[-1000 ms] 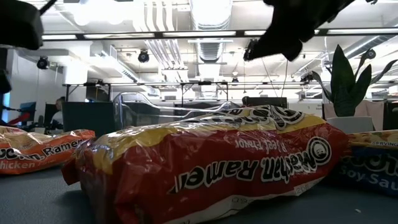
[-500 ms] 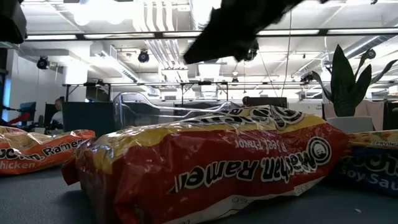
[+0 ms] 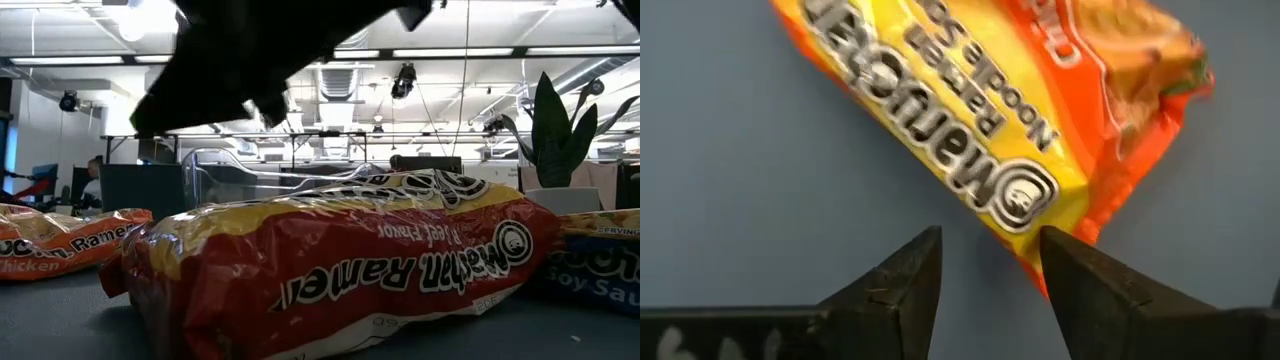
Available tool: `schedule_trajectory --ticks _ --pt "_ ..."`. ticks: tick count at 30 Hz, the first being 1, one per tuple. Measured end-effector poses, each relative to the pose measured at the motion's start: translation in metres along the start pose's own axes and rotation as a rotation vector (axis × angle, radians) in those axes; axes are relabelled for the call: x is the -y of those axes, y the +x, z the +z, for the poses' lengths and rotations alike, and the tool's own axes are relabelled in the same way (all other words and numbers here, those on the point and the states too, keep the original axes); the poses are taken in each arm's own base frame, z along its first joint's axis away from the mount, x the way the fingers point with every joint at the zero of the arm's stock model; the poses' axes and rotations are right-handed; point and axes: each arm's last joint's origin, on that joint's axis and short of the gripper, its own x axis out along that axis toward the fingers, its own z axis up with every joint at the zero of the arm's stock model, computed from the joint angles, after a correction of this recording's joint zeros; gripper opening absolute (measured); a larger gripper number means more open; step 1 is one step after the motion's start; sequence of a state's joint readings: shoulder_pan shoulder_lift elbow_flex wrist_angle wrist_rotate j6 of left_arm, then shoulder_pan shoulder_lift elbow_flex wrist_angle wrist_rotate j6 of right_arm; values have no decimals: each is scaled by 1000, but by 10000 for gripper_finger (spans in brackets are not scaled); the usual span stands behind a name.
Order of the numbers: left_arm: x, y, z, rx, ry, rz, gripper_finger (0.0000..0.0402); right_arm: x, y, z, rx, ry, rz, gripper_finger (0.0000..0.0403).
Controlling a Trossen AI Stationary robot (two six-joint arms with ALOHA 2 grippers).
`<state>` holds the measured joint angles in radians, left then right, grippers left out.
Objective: Sort Maruchan noodles
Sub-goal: Put the orange noodle pack into the blue bin
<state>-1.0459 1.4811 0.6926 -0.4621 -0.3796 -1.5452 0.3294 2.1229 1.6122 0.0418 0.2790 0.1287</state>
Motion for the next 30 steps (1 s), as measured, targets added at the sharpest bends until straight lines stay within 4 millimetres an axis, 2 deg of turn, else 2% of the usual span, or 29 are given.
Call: schedule_trajectory --ticks 6,13,19,24,30 --pt "10 11 -3 50 -44 -68 150 -9 26 -1 9 -22 46 9" --pt "14 11 -3 87 -98 -106 150 -9 43 -19 -43 -19 30 9" --pt "15 7 0 139 -286 -139 150 -5 56 -28 -10 -10 31 9" --pt "13 7 0 165 -516 -140 152 -5 57 -31 -28 -24 34 9" --pt "10 8 1 186 -613 -126 177 -5 57 -34 -56 -32 23 9"
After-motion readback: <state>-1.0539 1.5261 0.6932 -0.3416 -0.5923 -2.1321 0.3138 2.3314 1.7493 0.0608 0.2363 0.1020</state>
